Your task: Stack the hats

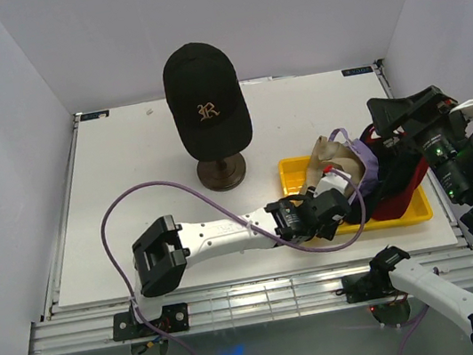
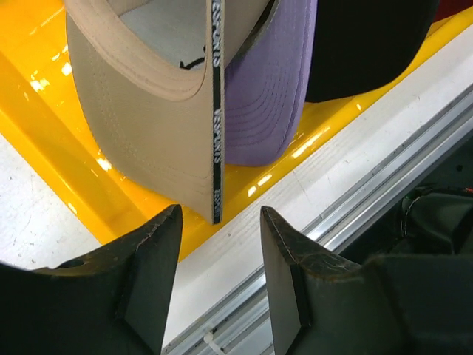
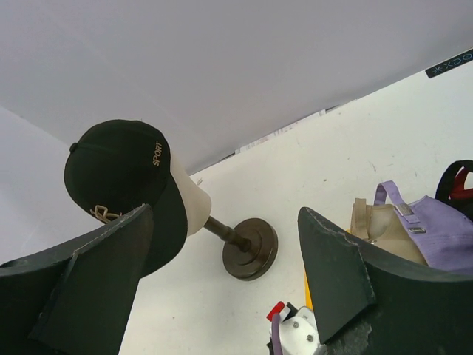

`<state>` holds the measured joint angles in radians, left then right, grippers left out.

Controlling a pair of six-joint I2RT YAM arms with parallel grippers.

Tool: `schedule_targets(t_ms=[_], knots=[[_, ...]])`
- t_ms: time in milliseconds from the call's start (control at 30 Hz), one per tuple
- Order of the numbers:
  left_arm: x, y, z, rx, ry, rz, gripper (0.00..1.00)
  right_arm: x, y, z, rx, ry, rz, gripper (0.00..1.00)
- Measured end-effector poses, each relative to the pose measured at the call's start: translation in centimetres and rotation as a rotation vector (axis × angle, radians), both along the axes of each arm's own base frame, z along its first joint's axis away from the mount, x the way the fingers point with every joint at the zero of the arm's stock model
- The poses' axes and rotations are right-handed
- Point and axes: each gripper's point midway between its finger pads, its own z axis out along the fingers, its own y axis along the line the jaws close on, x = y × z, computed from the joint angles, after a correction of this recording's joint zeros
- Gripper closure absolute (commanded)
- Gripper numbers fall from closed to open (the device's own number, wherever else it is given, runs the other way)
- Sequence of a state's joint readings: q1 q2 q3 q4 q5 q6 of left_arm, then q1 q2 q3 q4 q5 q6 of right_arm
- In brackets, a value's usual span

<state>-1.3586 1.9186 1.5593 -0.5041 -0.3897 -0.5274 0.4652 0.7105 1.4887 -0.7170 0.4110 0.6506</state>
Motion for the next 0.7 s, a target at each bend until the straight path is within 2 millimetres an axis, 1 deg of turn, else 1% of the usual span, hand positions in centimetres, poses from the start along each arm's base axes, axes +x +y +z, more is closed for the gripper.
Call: schedule_targets(t_ms=[100, 167, 267, 367, 400, 467, 500, 533, 567, 700], knots=[[0.4, -0.7, 0.0, 0.003, -0.019, 0.002, 0.45, 0.0, 0.1, 0.0, 0.0, 0.0, 0.005, 0.16], [0.8, -0.9, -0.4, 0.016, -0.033, 0.004, 0.45, 0.0, 0.2, 0.0, -0.001, 0.001, 0.013, 0.16], [1.2, -1.0, -1.0, 0.041, -0.053, 0.009, 0.49, 0.1, 0.5, -0.1, -0.004, 0.006, 0.022, 0.16], [1.7, -1.2, -1.6, 0.071, -0.074, 0.016, 0.61, 0.3, 0.7, -0.2, -0.007, 0.011, 0.027, 0.16], [1.9, -1.1, -1.9, 0.084, -0.081, 0.018, 0.68, 0.3, 0.7, -0.3, -0.008, 0.012, 0.028, 0.16], [2.1, -0.9, -2.2, 0.105, -0.093, 0.018, 0.74, 0.3, 0.7, -0.3, -0.01, 0.012, 0.029, 0.15], [2.1, -0.7, -2.2, 0.116, -0.098, 0.014, 0.79, 0.3, 0.7, -0.3, -0.01, 0.012, 0.029, 0.16], [2.1, -0.6, -2.1, 0.122, -0.101, 0.012, 0.91, 0.3, 0.7, -0.3, -0.01, 0.012, 0.028, 0.16], [2.1, -0.6, -1.9, 0.123, -0.101, 0.011, 1.0, 0.3, 0.7, -0.3, -0.01, 0.012, 0.029, 0.16], [2.2, -0.7, -0.9, 0.132, -0.105, -0.004, 1.0, 0.3, 0.7, -0.3, -0.011, 0.012, 0.029, 0.16]])
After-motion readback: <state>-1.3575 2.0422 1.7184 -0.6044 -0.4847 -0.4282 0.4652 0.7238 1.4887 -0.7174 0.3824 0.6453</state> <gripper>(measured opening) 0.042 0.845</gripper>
